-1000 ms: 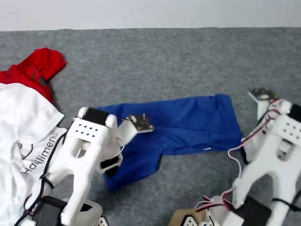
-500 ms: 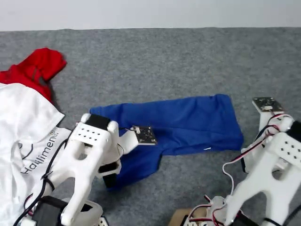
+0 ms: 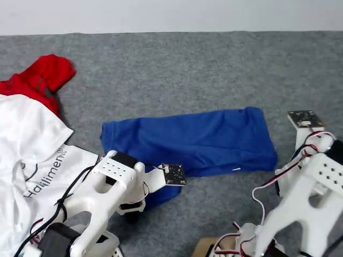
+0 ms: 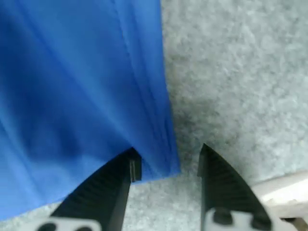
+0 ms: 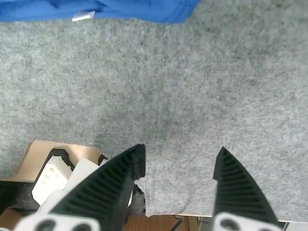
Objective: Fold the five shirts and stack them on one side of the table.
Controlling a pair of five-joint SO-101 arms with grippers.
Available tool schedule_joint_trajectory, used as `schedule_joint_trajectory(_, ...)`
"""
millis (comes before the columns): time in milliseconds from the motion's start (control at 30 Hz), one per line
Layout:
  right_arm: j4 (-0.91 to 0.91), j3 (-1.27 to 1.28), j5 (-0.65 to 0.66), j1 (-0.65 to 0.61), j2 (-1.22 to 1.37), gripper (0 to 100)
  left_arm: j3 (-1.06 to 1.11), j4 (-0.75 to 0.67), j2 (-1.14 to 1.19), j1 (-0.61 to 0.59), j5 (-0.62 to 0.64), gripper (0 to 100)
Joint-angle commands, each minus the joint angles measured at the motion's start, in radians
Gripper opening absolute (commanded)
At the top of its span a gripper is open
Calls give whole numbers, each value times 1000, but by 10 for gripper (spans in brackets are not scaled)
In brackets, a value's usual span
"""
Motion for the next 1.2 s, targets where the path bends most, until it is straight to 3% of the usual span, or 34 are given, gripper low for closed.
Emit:
schedule_joint_trajectory(0,38,-5,5,12,-42,245,-4,-32,-23,6,-12,168)
schedule_joint_trajectory(433,38,-5,5,12,-45,245,-7,-37,-28,5,-55,2)
schedule_joint_trajectory(800,38,-5,5,8,-39,245,-334,204,-25,3,-52,2)
schedule_joint_trajectory(967,38,-5,5,8,-39,245,-424,186,-23,3,-52,2)
schedule_joint_trajectory(1167,38,-5,5,8,-39,245,-443,46,2,-83,-51,2)
